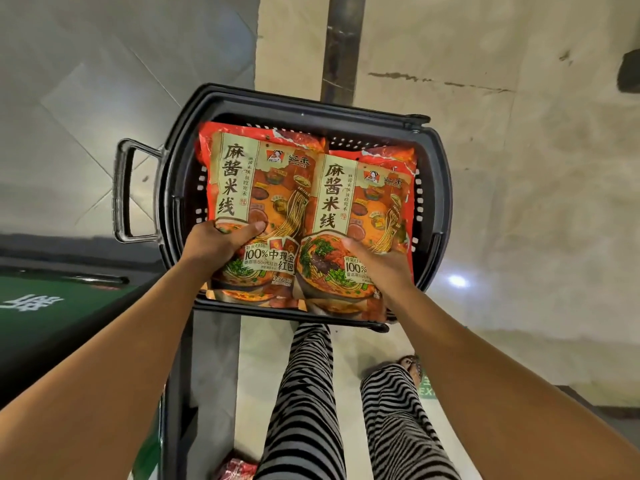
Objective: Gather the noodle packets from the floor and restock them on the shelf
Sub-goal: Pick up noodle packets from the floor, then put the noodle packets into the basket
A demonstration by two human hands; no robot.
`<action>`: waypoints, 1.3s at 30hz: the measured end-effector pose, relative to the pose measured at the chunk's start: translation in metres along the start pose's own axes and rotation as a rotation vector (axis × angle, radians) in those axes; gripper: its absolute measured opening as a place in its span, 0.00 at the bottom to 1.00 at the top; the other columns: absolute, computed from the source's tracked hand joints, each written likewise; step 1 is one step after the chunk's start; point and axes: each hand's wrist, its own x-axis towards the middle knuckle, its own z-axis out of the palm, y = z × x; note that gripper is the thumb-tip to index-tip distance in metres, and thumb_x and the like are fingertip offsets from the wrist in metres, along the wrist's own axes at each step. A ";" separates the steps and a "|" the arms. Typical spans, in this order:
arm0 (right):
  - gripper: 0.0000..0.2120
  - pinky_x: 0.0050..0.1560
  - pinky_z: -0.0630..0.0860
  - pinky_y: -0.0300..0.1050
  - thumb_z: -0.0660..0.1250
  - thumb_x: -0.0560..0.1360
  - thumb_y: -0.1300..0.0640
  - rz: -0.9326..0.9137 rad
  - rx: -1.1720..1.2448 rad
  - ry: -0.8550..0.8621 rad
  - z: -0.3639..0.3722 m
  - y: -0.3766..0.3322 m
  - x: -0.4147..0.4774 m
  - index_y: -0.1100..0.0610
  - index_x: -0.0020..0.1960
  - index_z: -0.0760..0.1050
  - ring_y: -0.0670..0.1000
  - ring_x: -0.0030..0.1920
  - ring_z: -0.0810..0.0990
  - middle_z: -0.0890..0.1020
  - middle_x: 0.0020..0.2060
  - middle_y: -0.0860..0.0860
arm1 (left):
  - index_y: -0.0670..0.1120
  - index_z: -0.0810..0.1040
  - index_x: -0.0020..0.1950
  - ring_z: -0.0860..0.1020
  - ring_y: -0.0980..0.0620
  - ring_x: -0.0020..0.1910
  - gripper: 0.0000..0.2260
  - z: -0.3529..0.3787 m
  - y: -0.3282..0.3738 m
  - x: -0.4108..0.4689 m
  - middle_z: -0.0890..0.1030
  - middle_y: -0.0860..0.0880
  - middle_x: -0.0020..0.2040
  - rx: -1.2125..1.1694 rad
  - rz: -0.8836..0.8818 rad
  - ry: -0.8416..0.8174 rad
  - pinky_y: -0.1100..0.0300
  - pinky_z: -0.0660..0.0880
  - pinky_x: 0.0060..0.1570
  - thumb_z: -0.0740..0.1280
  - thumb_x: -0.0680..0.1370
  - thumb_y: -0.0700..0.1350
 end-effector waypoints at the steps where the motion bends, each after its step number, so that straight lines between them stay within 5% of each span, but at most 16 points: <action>1: 0.24 0.45 0.74 0.38 0.77 0.65 0.39 0.007 -0.042 0.015 -0.001 -0.001 -0.002 0.49 0.55 0.76 0.46 0.45 0.78 0.78 0.42 0.42 | 0.48 0.80 0.49 0.80 0.51 0.44 0.21 -0.001 0.002 -0.005 0.82 0.51 0.44 0.047 0.018 0.022 0.56 0.76 0.48 0.76 0.67 0.62; 5: 0.40 0.58 0.77 0.49 0.73 0.62 0.30 0.045 -0.184 0.085 -0.008 -0.003 -0.016 0.54 0.66 0.74 0.56 0.57 0.80 0.82 0.55 0.50 | 0.40 0.68 0.67 0.78 0.41 0.57 0.41 -0.004 0.002 -0.024 0.79 0.43 0.59 0.170 0.047 0.167 0.50 0.75 0.53 0.73 0.67 0.68; 9: 0.50 0.66 0.71 0.56 0.70 0.65 0.29 0.004 -0.447 0.142 -0.021 -0.002 -0.036 0.59 0.74 0.60 0.62 0.68 0.71 0.73 0.68 0.58 | 0.38 0.65 0.69 0.72 0.34 0.64 0.40 0.000 -0.004 -0.053 0.72 0.35 0.65 0.247 0.069 0.303 0.42 0.70 0.61 0.69 0.72 0.67; 15: 0.38 0.61 0.69 0.55 0.70 0.69 0.33 -0.438 -0.746 0.335 -0.032 0.003 -0.071 0.60 0.65 0.67 0.63 0.64 0.71 0.74 0.62 0.61 | 0.38 0.65 0.73 0.69 0.33 0.66 0.36 0.016 -0.043 -0.112 0.70 0.33 0.66 0.311 0.107 0.496 0.41 0.67 0.64 0.65 0.77 0.63; 19: 0.38 0.68 0.64 0.59 0.69 0.70 0.34 -0.787 -0.927 0.198 -0.021 0.011 -0.105 0.60 0.68 0.68 0.62 0.67 0.68 0.73 0.65 0.61 | 0.36 0.68 0.72 0.68 0.31 0.67 0.35 0.039 -0.088 -0.163 0.70 0.31 0.68 0.282 0.136 0.629 0.39 0.68 0.65 0.69 0.76 0.60; 23: 0.37 0.67 0.59 0.53 0.65 0.72 0.32 -1.015 -1.155 -0.018 -0.008 0.040 -0.149 0.58 0.70 0.66 0.60 0.68 0.65 0.70 0.67 0.58 | 0.39 0.63 0.77 0.61 0.35 0.75 0.36 0.085 -0.139 -0.231 0.61 0.32 0.76 0.143 -0.071 0.605 0.42 0.59 0.72 0.62 0.78 0.63; 27: 0.36 0.66 0.62 0.54 0.64 0.74 0.33 -1.064 -1.366 -0.182 0.004 0.093 -0.185 0.56 0.71 0.62 0.59 0.69 0.64 0.68 0.68 0.57 | 0.41 0.56 0.79 0.56 0.37 0.78 0.38 0.140 -0.206 -0.297 0.56 0.35 0.79 0.052 -0.241 0.582 0.46 0.54 0.75 0.59 0.79 0.65; 31: 0.39 0.64 0.69 0.57 0.66 0.71 0.32 -1.121 -1.532 -0.339 0.011 0.170 -0.216 0.57 0.70 0.65 0.61 0.67 0.69 0.72 0.65 0.58 | 0.39 0.63 0.77 0.61 0.35 0.76 0.38 0.197 -0.287 -0.364 0.61 0.32 0.76 -0.117 -0.393 0.583 0.42 0.60 0.73 0.60 0.78 0.66; 34: 0.42 0.63 0.68 0.56 0.65 0.70 0.30 -1.199 -1.621 -0.447 0.016 0.231 -0.237 0.59 0.71 0.66 0.63 0.67 0.69 0.72 0.65 0.60 | 0.37 0.71 0.72 0.69 0.29 0.69 0.48 0.238 -0.344 -0.406 0.69 0.28 0.70 -0.253 -0.471 0.637 0.36 0.69 0.64 0.43 0.74 0.75; 39: 0.40 0.62 0.68 0.54 0.64 0.71 0.30 -1.255 -1.856 -0.525 0.024 0.335 -0.272 0.57 0.71 0.64 0.60 0.68 0.68 0.71 0.67 0.57 | 0.41 0.59 0.79 0.56 0.37 0.78 0.47 0.299 -0.429 -0.473 0.58 0.34 0.78 -0.352 -0.647 0.580 0.44 0.54 0.75 0.47 0.71 0.73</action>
